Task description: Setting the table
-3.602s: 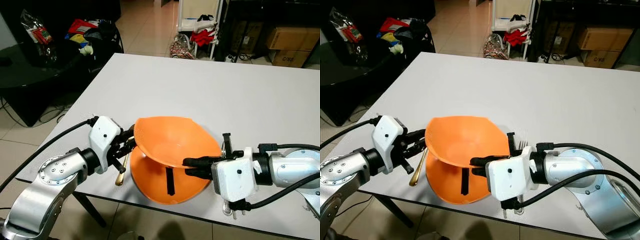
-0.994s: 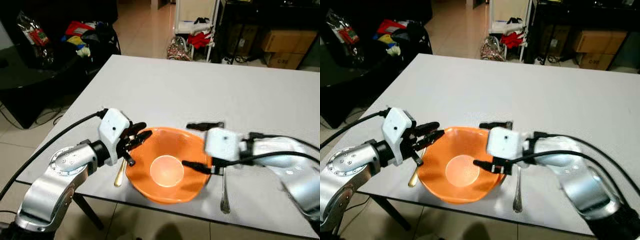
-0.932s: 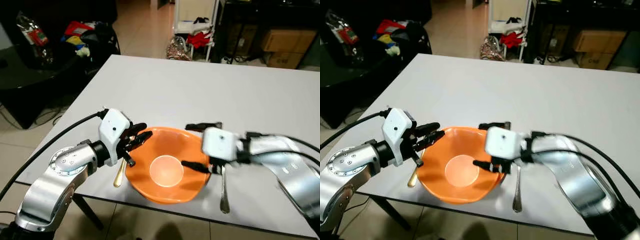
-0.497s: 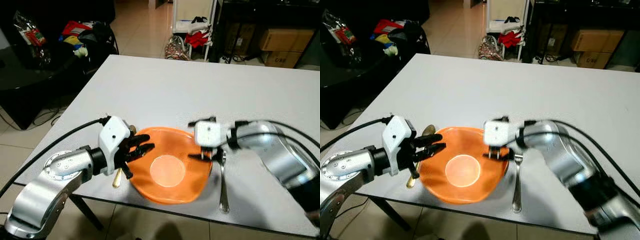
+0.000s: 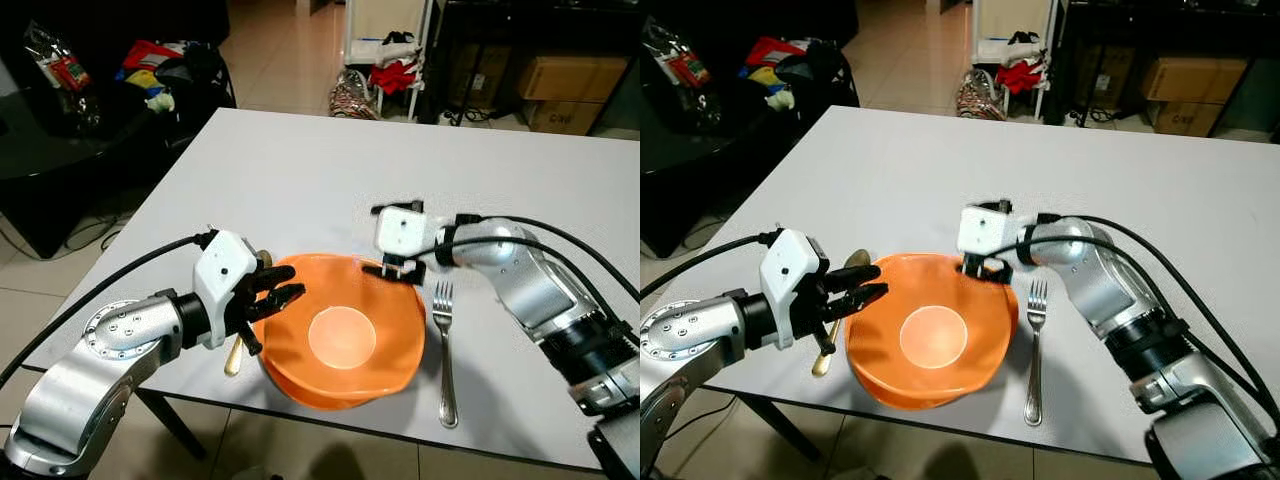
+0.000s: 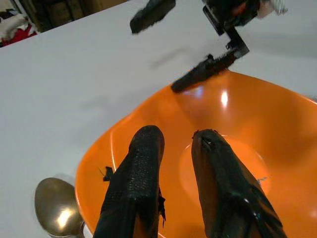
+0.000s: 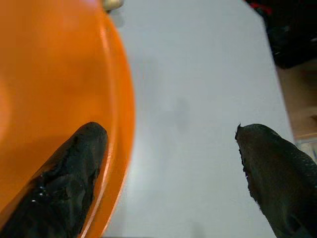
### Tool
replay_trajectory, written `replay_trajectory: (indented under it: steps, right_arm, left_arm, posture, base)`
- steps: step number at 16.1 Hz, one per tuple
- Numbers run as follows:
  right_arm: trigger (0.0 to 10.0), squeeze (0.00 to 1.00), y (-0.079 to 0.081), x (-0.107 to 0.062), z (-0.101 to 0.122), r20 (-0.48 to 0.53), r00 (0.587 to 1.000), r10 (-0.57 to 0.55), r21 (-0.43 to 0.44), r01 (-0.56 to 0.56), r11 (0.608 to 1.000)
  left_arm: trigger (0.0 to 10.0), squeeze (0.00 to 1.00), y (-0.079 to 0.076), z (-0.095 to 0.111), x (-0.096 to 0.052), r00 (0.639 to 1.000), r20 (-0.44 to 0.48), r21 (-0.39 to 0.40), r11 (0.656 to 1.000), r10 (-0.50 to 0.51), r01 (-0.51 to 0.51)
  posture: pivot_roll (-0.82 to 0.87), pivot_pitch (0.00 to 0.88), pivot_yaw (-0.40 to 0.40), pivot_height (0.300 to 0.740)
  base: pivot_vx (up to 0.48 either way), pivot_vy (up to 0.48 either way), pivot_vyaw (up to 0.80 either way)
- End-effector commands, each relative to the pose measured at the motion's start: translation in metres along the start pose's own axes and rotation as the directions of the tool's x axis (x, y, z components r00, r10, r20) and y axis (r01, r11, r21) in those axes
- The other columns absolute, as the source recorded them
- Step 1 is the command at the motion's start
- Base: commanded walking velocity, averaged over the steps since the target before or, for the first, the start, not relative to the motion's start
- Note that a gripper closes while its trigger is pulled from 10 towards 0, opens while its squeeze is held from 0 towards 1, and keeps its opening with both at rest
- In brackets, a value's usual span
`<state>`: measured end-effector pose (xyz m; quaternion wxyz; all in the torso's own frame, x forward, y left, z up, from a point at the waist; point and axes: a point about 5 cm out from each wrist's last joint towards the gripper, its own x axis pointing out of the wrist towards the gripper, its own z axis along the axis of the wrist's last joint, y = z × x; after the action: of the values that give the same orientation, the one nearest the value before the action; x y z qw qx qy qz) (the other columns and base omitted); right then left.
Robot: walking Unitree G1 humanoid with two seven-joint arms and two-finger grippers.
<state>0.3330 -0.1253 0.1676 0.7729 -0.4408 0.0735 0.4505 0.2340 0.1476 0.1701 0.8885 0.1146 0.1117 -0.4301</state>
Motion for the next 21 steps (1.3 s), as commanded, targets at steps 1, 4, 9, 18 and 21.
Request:
replay_trajectory:
  steps: [1, 4, 9, 18, 21]
  right_arm:
    - [10.0, 0.0, -0.011, -0.004, 0.009, 0.063, 0.997, -0.037, 0.042, 0.035, 0.999]
    - [10.0, 0.0, -0.012, -0.012, 0.035, 0.259, 0.965, 0.042, 0.134, -0.078, 0.988]
    - [10.0, 0.0, 0.022, 0.004, 0.031, 0.171, 0.929, 0.327, 0.054, -0.34, 0.939]
    - [10.0, 0.0, 0.01, 0.057, 0.03, 0.081, 0.989, 0.124, 0.121, -0.134, 0.984]
    - [10.0, 0.0, -0.001, 0.063, 0.035, 0.116, 0.993, 0.018, 0.181, -0.039, 0.983]
  left_arm:
    - [10.0, 0.0, 0.007, 0.004, -0.002, 0.999, -0.001, 0.02, 0.999, 0.032, -0.032]
    - [10.0, 0.0, 0.007, 0.003, -0.004, 1.0, -0.004, 0.02, 0.999, 0.031, -0.031]
    - [10.0, 0.0, 0.005, 0.004, -0.005, 1.0, -0.013, 0.022, 1.0, 0.015, -0.015]
    - [10.0, 0.0, 0.004, 0.003, -0.011, 0.999, -0.024, 0.031, 0.999, 0.03, -0.029]
    - [10.0, 0.0, 0.007, 0.004, -0.01, 0.999, -0.02, 0.033, 0.999, 0.042, -0.041]
  posture:
    - [-0.02, 0.0, 0.042, 0.74]
    - [-0.02, 0.0, 0.045, 0.74]
    - [-0.01, 0.0, 0.03, 0.74]
    - [0.01, 0.0, 0.019, 0.74]
    - [0.0, 0.0, 0.025, 0.74]
  base:
    - [0.0, 0.0, 0.0]
    - [0.0, 0.0, 0.0]
    - [0.0, 0.0, 0.0]
    - [0.0, 0.0, 0.0]
    - [0.0, 0.0, 0.0]
